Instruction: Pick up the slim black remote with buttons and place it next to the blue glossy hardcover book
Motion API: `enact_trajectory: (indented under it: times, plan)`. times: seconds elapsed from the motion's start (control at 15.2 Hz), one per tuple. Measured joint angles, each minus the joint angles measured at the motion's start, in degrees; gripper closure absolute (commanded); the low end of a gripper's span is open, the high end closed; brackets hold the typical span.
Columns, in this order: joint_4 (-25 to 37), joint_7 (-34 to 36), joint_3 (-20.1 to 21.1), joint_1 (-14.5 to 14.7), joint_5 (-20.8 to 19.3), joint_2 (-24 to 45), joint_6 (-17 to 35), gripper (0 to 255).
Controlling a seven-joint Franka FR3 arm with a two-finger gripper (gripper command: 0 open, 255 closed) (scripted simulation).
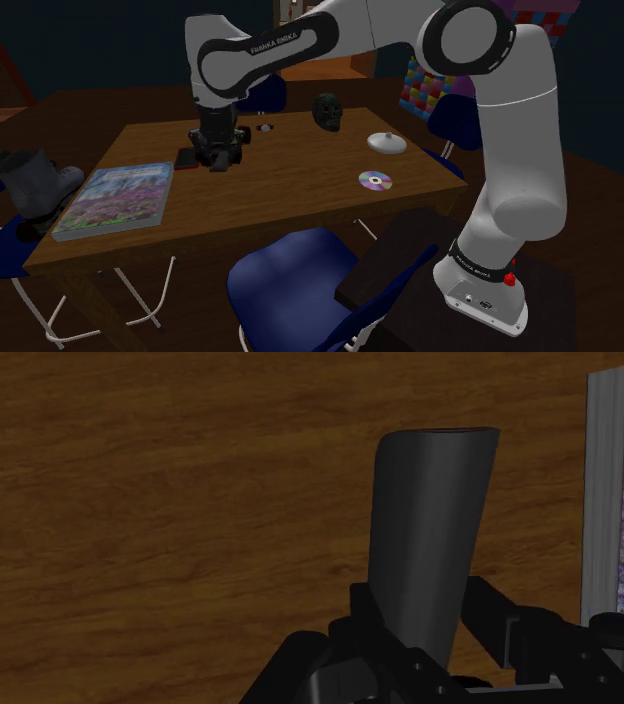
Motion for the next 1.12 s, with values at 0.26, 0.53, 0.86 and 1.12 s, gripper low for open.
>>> enact_trajectory:
  times: [0.26, 0.53, 0.86, 1.12]
  plan:
    - [12.7, 2.9, -0.5, 4.5, -2.4, 8.5, -4.4, 255]
    - [12.7, 3.4, -0.7, 5.1, -2.8, 9.9, -3.0, 255]
    - [10.9, 3.5, -0.9, 5.0, -3.2, 11.1, 0.1, 255]
    - [9.2, 3.7, -1.2, 5.0, -3.5, 12.0, 2.8, 255]
